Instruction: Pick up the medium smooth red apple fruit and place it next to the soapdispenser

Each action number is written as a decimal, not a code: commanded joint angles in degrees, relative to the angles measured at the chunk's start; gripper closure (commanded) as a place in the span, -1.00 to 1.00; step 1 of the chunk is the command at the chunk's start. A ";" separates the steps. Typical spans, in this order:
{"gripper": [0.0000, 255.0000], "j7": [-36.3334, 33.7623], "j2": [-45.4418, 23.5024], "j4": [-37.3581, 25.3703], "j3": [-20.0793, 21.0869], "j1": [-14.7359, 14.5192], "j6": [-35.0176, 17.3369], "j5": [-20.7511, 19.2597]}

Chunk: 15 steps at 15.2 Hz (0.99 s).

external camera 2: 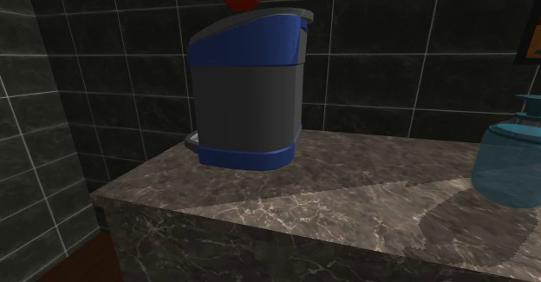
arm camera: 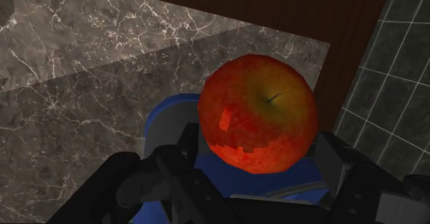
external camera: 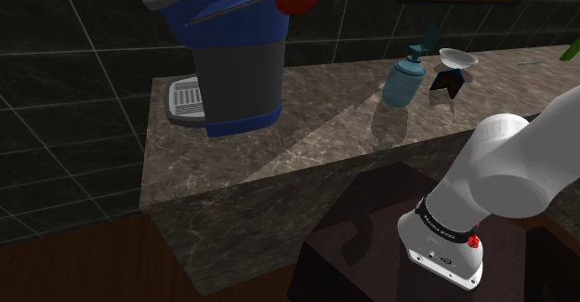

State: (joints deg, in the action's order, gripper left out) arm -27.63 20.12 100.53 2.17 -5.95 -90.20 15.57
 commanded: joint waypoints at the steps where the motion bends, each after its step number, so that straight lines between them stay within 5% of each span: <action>1: 1.00 2.25 2.31 1.78 -1.74 0.72 1.17 -0.16; 15: 1.00 17.87 15.13 9.53 -15.09 5.64 10.21 -5.67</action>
State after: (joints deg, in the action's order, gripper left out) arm -11.12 35.12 110.55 -11.70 -0.60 -80.91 10.49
